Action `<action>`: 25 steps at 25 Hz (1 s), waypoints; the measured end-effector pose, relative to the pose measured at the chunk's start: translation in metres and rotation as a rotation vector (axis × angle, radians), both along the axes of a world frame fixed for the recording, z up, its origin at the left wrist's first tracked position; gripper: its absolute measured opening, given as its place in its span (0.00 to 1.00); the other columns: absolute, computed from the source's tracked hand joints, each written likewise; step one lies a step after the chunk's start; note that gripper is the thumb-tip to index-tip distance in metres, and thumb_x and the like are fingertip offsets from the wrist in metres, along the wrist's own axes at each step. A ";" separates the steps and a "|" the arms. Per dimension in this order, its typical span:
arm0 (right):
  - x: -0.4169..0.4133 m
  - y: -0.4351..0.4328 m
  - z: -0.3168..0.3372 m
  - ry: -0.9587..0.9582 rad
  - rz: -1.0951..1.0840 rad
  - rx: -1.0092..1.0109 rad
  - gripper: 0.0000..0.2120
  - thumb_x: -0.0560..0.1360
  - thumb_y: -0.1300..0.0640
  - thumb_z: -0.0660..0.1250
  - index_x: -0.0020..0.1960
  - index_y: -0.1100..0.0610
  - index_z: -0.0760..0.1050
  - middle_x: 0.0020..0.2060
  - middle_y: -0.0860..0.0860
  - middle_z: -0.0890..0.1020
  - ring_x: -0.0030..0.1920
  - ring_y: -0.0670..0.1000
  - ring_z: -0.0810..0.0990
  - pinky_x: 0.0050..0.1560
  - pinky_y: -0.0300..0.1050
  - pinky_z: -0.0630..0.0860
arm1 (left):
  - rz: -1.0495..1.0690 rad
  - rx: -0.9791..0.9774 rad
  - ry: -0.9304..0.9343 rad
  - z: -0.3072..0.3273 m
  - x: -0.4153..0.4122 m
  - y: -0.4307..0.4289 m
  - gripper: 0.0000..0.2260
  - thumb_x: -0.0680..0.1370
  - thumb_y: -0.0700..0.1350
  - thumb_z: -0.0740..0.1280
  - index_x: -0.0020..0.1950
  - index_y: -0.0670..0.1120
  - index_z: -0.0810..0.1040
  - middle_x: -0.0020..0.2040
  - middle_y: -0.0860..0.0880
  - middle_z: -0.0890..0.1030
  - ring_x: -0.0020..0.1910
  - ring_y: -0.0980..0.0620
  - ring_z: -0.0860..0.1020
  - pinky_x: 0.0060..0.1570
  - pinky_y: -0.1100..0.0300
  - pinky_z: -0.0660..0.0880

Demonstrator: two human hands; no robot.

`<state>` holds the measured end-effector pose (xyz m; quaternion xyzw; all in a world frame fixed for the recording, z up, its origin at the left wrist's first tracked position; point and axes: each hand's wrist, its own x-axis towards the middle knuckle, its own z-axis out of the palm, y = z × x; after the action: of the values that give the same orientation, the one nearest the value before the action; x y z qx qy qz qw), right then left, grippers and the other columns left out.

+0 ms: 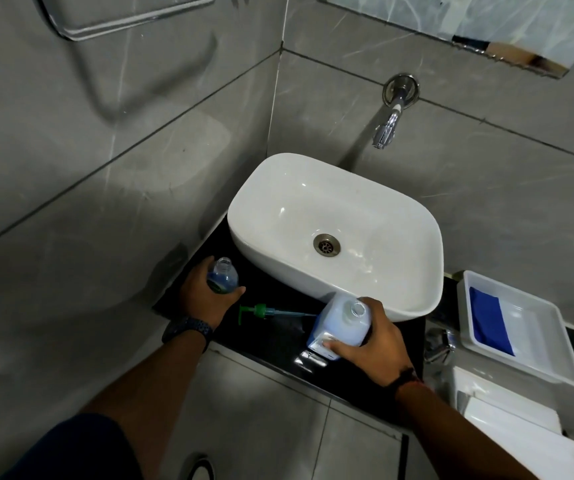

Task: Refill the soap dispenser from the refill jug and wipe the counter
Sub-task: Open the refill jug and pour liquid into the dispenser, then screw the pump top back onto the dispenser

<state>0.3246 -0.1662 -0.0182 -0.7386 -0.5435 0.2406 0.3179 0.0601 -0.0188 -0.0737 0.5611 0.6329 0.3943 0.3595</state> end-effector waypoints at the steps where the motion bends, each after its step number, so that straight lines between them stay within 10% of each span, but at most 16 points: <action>1: 0.000 -0.003 0.003 -0.037 -0.004 -0.017 0.34 0.56 0.35 0.77 0.57 0.41 0.66 0.51 0.41 0.79 0.50 0.42 0.78 0.46 0.30 0.75 | 0.000 0.003 -0.002 -0.002 0.000 -0.002 0.36 0.58 0.46 0.82 0.64 0.45 0.73 0.61 0.44 0.78 0.58 0.45 0.76 0.56 0.54 0.73; 6: -0.006 -0.015 0.022 -0.536 -0.133 0.323 0.28 0.67 0.33 0.62 0.53 0.56 0.68 0.44 0.54 0.78 0.45 0.55 0.74 0.43 0.46 0.71 | 0.013 0.002 -0.040 -0.004 -0.003 -0.002 0.35 0.58 0.44 0.82 0.62 0.43 0.74 0.59 0.43 0.79 0.58 0.44 0.76 0.56 0.54 0.73; 10: -0.053 0.011 0.042 -0.507 0.162 0.601 0.15 0.74 0.45 0.62 0.47 0.58 0.70 0.38 0.57 0.77 0.41 0.55 0.72 0.41 0.48 0.69 | 0.011 -0.030 -0.061 -0.007 -0.006 0.000 0.36 0.56 0.41 0.83 0.62 0.41 0.74 0.60 0.40 0.78 0.58 0.42 0.76 0.58 0.50 0.73; 18: -0.127 0.121 -0.026 -0.604 0.408 -0.322 0.12 0.75 0.61 0.63 0.59 0.60 0.73 0.56 0.62 0.77 0.56 0.63 0.78 0.55 0.54 0.76 | 0.070 0.019 -0.057 -0.011 -0.002 0.002 0.36 0.52 0.41 0.84 0.59 0.40 0.77 0.55 0.40 0.81 0.53 0.43 0.78 0.51 0.57 0.72; 25: -0.137 0.146 -0.049 -0.633 0.412 -0.314 0.11 0.76 0.62 0.61 0.54 0.63 0.78 0.54 0.63 0.81 0.55 0.63 0.79 0.55 0.51 0.75 | 0.052 0.088 -0.014 0.004 -0.001 0.007 0.32 0.54 0.38 0.83 0.56 0.39 0.79 0.52 0.40 0.82 0.52 0.42 0.79 0.50 0.59 0.70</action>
<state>0.1875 -0.0201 -0.0669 -0.6915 -0.7077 0.1401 -0.0363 0.0594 -0.0120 -0.0699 0.5571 0.6266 0.4348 0.3286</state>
